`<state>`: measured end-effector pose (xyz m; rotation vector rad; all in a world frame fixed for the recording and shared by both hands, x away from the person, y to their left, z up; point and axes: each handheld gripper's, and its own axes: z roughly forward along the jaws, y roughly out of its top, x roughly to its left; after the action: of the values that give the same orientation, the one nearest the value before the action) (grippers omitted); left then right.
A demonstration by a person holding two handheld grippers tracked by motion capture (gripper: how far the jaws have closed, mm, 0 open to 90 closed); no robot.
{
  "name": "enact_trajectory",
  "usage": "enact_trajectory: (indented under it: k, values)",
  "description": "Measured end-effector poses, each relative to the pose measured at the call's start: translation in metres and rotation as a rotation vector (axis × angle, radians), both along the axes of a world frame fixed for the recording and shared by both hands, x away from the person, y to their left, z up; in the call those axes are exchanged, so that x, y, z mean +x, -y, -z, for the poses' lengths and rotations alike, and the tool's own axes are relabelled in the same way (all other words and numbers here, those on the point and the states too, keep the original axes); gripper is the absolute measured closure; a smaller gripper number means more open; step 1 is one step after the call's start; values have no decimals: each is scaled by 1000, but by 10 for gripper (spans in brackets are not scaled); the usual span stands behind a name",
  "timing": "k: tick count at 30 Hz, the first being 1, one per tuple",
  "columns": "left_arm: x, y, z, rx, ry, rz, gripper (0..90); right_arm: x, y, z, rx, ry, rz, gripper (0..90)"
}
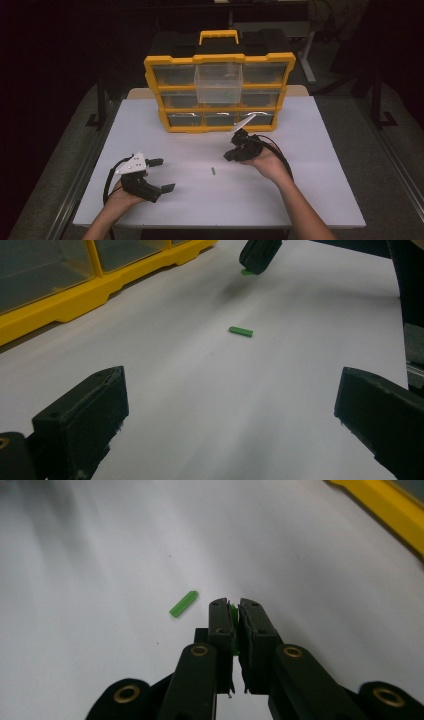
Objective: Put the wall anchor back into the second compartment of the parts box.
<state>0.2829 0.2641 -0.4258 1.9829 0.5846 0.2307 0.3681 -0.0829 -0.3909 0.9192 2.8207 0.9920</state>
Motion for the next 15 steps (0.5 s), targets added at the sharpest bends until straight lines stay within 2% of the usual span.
enact_trajectory:
  k: [5,9,15]
  values:
    - [0,0,0,0,-2,-2,7,3,13,-15,28,9,15,840]
    - [0,0,0,1,-3,-3,7,4,16,-21,16,10,17,840]
    - [0,1,0,-9,-5,-7,7,6,25,-39,22,12,23,842]
